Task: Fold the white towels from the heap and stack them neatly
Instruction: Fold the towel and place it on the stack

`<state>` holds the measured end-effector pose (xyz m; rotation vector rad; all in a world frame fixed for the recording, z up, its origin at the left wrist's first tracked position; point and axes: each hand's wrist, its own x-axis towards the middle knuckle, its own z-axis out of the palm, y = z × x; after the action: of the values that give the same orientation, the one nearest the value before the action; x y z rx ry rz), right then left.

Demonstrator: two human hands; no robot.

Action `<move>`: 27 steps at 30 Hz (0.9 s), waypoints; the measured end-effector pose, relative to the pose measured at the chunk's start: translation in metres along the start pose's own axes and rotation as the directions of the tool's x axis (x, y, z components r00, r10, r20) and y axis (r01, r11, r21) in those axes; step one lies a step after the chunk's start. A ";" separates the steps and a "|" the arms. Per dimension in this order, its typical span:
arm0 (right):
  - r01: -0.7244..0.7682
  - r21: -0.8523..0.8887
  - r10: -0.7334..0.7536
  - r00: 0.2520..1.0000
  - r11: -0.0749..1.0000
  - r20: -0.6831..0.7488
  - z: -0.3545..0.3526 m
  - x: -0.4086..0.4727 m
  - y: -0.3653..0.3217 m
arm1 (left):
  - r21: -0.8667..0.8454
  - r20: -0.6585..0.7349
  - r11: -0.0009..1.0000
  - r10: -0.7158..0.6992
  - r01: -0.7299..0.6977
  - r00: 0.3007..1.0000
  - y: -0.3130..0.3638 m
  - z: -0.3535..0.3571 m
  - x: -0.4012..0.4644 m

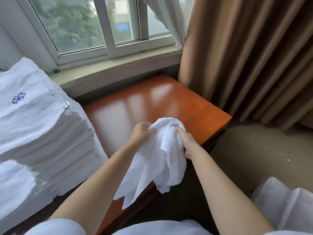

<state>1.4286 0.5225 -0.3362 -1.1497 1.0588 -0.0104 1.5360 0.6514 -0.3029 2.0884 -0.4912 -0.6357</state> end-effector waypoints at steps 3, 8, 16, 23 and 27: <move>0.016 -0.024 -0.014 0.997 1.000 0.073 -0.038 0.027 -0.038 | -0.067 -0.030 0.996 -0.055 0.053 0.998 0.035 0.028 0.028; 0.048 -0.093 -0.031 0.985 0.995 0.168 -0.057 0.075 -0.096 | -0.178 -0.075 0.973 -0.162 0.147 0.984 0.067 0.043 0.077; 0.021 -0.262 0.039 0.974 0.965 0.223 -0.072 0.153 -0.149 | -0.212 0.021 0.925 -0.318 0.315 0.948 0.083 0.059 0.176; 0.035 -0.419 0.169 0.882 0.907 0.439 -0.094 0.225 -0.189 | -0.134 -0.003 0.920 -0.372 0.368 0.928 0.096 0.083 0.230; 0.122 -0.532 0.225 0.811 0.838 0.540 -0.113 0.260 -0.214 | -0.155 0.003 0.907 -0.395 0.391 0.919 0.117 0.100 0.237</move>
<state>1.5981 0.2106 -0.3536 -1.5019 0.5284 0.7052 1.6506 0.3934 -0.3155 2.0594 0.0047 -0.8454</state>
